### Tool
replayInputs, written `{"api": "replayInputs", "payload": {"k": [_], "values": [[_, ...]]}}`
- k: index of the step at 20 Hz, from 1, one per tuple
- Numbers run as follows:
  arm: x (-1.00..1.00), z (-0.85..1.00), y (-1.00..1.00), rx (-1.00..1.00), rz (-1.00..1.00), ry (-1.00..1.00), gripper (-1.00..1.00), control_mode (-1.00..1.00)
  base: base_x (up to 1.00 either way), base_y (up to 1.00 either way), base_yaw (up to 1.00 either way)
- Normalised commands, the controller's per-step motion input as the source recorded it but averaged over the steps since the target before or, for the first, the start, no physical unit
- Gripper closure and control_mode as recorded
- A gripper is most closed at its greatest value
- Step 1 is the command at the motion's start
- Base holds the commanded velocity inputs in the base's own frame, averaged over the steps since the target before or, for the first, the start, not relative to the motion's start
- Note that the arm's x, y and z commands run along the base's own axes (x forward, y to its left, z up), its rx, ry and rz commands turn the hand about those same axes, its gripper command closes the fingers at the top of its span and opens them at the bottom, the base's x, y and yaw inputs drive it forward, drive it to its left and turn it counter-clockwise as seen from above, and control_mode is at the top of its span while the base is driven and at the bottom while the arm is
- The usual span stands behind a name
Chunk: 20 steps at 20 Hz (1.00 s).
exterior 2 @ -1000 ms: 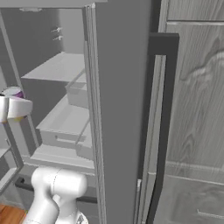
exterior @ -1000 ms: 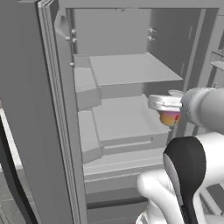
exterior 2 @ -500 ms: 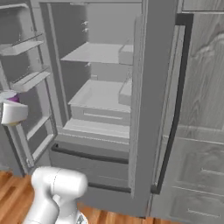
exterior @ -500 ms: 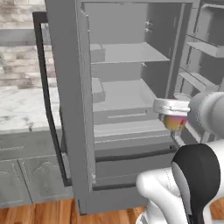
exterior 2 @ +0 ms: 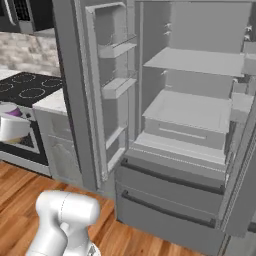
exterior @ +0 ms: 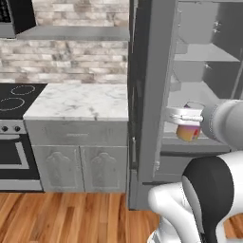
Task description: Open the fridge, grab two sodas, and place both sodas inside the bowl with ice on the dining counter.
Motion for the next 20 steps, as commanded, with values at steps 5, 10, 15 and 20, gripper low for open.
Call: {"api": "replayInputs", "payload": {"k": [5,10,15,20], "values": [[0.0,0.0,0.0,0.0,0.0,0.0,1.0,1.0,-0.13,0.88,0.44],[0.0,0.0,0.0,0.0,0.0,0.0,1.0,1.0,-0.02,0.81,0.44],[0.0,0.0,0.0,0.0,0.0,0.0,1.0,1.0,0.14,0.54,0.46],[0.0,0.0,0.0,0.0,0.0,0.0,1.0,1.0,0.26,0.38,0.49]]}}
